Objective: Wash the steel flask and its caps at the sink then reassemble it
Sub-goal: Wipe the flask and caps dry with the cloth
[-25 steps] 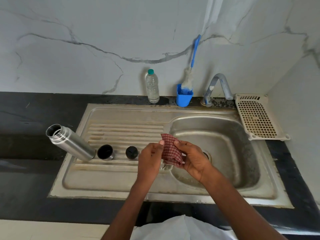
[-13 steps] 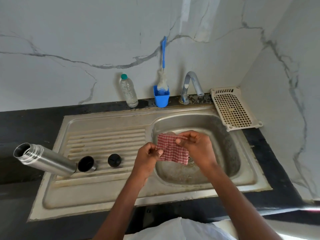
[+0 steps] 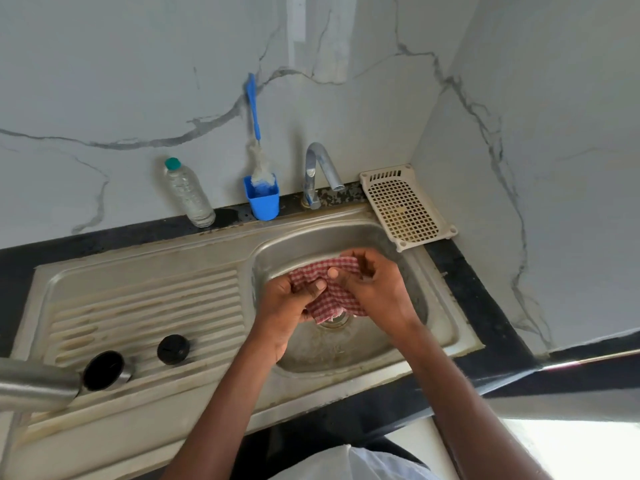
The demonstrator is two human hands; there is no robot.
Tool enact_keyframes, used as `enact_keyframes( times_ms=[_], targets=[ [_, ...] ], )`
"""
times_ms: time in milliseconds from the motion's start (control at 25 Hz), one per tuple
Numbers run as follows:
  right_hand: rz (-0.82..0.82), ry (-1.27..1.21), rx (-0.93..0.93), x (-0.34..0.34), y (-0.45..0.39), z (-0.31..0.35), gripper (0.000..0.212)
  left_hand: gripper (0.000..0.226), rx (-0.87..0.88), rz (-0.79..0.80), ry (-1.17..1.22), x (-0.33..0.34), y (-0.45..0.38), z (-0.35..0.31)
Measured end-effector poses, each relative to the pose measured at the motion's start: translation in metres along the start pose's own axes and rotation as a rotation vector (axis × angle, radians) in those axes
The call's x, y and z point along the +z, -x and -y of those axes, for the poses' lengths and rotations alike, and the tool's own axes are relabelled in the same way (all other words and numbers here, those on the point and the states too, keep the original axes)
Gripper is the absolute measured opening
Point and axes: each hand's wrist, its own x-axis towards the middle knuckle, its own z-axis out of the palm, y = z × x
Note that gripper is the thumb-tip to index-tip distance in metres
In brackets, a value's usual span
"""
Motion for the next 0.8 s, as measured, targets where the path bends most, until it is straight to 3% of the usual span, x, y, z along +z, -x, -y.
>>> enact_keyframes(
  times_ms=[120,240,360,600,800],
  targets=[
    [0.145,-0.265,0.238,-0.032,-0.004,-0.007,0.032,0.023,-0.036,0.015,-0.014,0.025,-0.015,0.000],
    [0.218,-0.197,0.277,-0.056,-0.015,-0.017,0.037,0.021,-0.126,0.057,-0.008,0.044,-0.039,0.002],
    [0.121,-0.220,0.350,-0.079,-0.042,-0.035,0.037,0.018,-0.183,0.061,-0.019,0.065,-0.070,0.015],
    [-0.160,-0.272,0.438,-0.135,-0.130,-0.066,0.037,0.019,-0.205,-0.167,-0.034,0.141,-0.161,0.023],
    [-0.292,0.092,0.241,-0.171,-0.222,-0.090,0.043,0.031,-0.187,-0.194,-0.180,0.193,-0.239,0.020]
  ],
)
